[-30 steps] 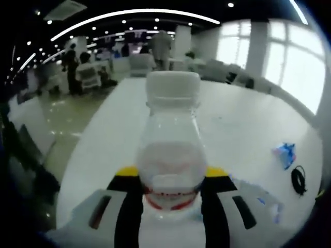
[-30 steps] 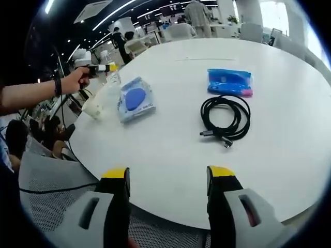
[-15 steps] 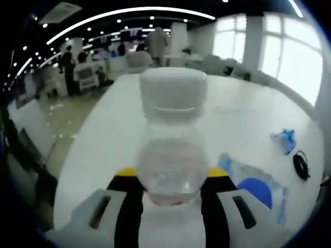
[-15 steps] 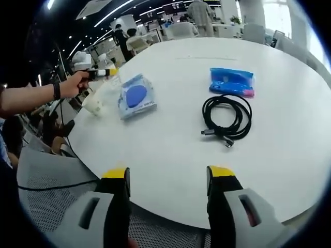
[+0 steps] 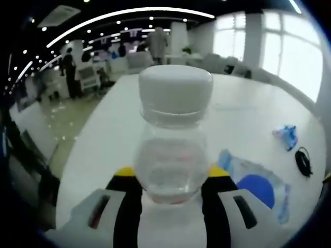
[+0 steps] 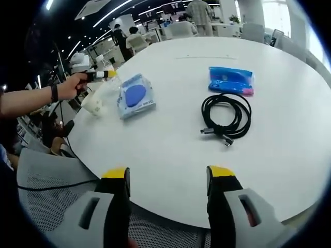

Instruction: Arrange the tabletop items into an orderly group along one side of the table until the central work area is clear of visible clutter.

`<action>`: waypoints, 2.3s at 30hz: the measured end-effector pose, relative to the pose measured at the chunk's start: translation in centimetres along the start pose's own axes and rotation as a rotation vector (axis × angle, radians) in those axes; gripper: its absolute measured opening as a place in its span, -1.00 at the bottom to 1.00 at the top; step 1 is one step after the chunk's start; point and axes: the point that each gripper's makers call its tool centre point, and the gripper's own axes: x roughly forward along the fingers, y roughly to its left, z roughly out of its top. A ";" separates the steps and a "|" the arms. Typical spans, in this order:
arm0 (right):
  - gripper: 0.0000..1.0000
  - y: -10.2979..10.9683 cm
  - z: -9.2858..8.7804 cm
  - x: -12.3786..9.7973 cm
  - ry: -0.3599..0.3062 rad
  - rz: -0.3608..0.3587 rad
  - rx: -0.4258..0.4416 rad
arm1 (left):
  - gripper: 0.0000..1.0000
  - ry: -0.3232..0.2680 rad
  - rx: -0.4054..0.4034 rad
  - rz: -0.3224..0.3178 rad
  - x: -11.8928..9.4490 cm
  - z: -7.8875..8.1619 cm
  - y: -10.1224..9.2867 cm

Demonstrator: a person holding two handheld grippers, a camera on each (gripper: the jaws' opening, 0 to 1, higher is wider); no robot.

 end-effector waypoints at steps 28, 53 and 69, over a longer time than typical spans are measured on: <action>0.19 0.0 0.3 -0.1 -0.017 0.008 0.004 | 0.32 -0.062 -0.111 -0.078 -9.3 -0.1 -4.3; 0.17 0.5 0.8 -0.4 -0.050 0.033 0.041 | 0.32 -0.148 -0.257 -0.100 -16.8 -1.6 -8.0; 0.16 0.5 0.6 -0.3 -0.042 0.033 0.038 | 0.31 -0.107 -0.230 -0.152 -16.7 -3.9 -11.3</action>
